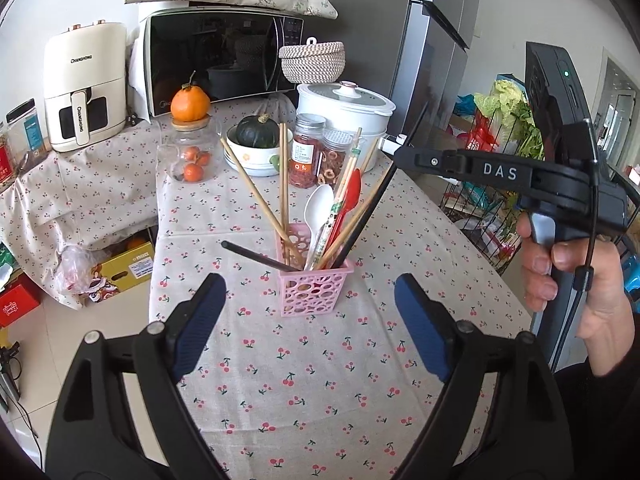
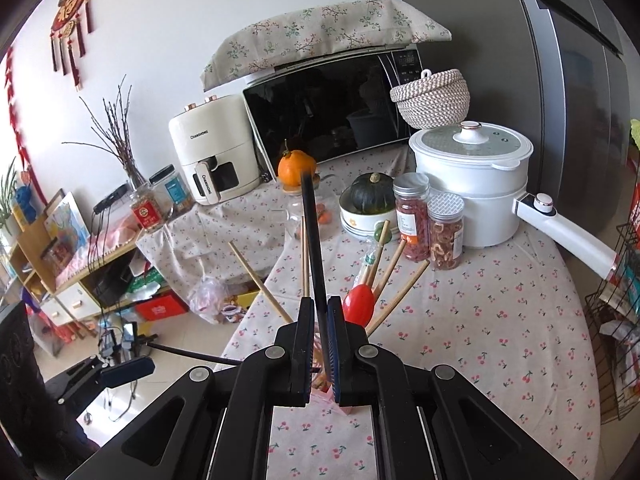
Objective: Organize utensils
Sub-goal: 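Lower the chopsticks into the pink basket and open both tools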
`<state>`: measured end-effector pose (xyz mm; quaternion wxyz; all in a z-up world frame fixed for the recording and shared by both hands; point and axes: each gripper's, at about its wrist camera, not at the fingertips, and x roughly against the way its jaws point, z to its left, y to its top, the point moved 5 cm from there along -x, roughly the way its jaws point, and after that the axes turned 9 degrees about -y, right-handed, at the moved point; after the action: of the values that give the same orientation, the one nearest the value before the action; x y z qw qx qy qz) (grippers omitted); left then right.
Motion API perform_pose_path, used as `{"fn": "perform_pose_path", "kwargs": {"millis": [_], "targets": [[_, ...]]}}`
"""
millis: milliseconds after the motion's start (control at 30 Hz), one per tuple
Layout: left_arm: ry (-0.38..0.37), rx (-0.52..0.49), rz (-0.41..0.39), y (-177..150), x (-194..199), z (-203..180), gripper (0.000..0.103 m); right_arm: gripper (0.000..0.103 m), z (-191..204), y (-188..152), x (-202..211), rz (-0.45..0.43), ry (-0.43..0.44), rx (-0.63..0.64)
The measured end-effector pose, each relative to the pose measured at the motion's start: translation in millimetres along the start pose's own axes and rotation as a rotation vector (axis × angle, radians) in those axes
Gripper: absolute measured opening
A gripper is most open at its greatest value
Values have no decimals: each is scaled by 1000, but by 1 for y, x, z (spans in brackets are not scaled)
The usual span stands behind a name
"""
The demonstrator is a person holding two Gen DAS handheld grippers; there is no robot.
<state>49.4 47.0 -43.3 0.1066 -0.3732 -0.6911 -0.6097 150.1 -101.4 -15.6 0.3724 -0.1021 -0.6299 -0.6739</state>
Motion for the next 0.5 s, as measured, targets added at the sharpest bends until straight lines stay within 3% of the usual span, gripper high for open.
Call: {"fn": "perform_pose_path", "kwargs": {"millis": [67, 133, 233, 367, 500], "targets": [[8, 2, 0, 0, 1, 0, 90, 17, -5, 0, 6, -6, 2, -15], [14, 9, -3, 1, 2, -1, 92, 35, -11, 0, 15, -19, -3, -32], [26, 21, -7, 2, 5, -5, 97, 51, -21, -2, 32, -38, -26, -48], [77, 37, -20, 2, 13, -13, 102, 73, -37, -10, 55, -41, -90, -56], [152, 43, -13, -2, 19, -23, 102, 103, -51, -22, 80, -52, -183, -54]]}}
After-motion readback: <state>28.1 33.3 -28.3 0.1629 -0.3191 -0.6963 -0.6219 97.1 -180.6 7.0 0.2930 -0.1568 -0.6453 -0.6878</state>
